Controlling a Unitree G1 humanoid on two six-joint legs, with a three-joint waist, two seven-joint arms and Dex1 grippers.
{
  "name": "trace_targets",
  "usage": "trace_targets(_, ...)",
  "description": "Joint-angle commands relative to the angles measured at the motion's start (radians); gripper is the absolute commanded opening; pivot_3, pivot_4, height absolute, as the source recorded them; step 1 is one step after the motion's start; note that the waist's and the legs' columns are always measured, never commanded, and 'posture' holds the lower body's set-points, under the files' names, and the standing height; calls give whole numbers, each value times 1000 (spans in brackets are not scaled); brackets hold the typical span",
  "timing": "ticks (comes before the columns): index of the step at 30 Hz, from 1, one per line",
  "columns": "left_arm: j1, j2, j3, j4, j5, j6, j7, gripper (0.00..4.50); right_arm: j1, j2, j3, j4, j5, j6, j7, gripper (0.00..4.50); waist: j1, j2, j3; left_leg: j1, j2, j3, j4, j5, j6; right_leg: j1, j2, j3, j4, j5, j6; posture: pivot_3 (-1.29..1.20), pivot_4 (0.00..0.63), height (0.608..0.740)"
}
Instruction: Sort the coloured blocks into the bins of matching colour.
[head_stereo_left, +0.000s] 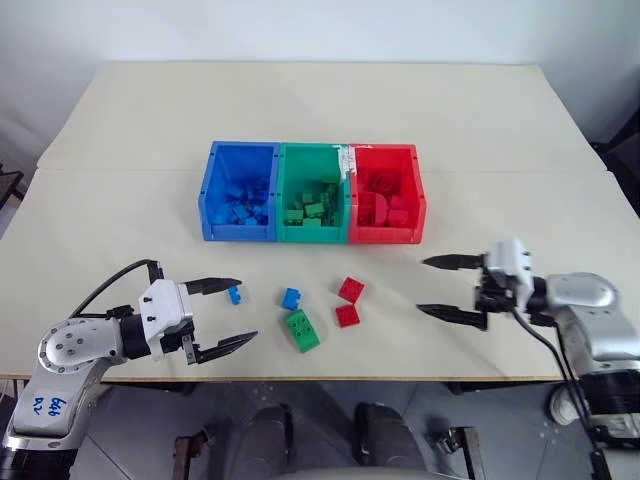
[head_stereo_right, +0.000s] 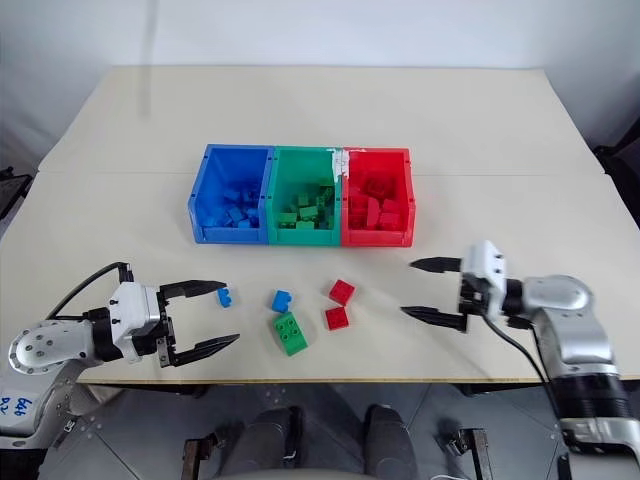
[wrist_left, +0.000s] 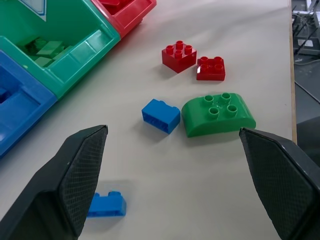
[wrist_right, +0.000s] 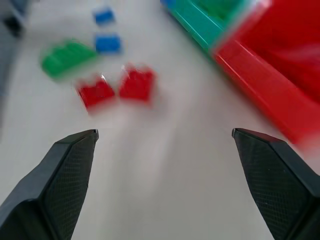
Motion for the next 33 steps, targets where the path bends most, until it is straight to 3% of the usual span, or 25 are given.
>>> trace_targets(1,23,-5,21,-28,-13,-18,-2,4481,-45,38,49,-55,-23,100,-80,4500,3,0,0,0,0,-1,0,0,0,0,0,0,0,0,0,0,150,740)
trace_targets(7,74,-10,50,-47,-17,-28,11,4481,-111,119,133,-98,-48,245,-177,4500,0,0,0,-2,-1,-2,0,-1,1,-1,-1,-1,-1,0,0,0,150,740)
trace_targets(13,109,-24,104,-20,-17,-55,25,4481,-96,193,216,-113,-124,246,-255,4500,-2,0,0,-2,-2,-1,0,-1,0,-2,1,-1,0,0,0,0,150,740)
trace_targets(20,131,-21,158,19,-19,-63,19,4481,-74,226,226,-137,-144,263,-319,4500,0,0,0,-3,-2,-1,0,-2,1,-2,1,-1,3,0,0,0,150,740)
trace_targets(23,120,-27,147,5,-27,-57,16,4500,-73,223,214,-137,-137,265,-322,3926,-1,0,0,-3,-2,-1,0,-2,1,-2,1,-1,3,0,0,0,150,740)
trace_targets(30,75,-51,88,-43,-46,-33,25,4500,-100,213,182,-103,-143,225,-313,1589,-1,0,0,-2,-3,-1,0,-2,1,-2,1,-1,4,0,0,0,150,740)
trace_targets(33,53,-75,88,-75,-78,2,61,4500,-126,218,132,-112,-79,206,-274,1468,-1,0,0,-2,-3,-1,0,-2,1,-2,1,-1,4,0,0,0,150,740)
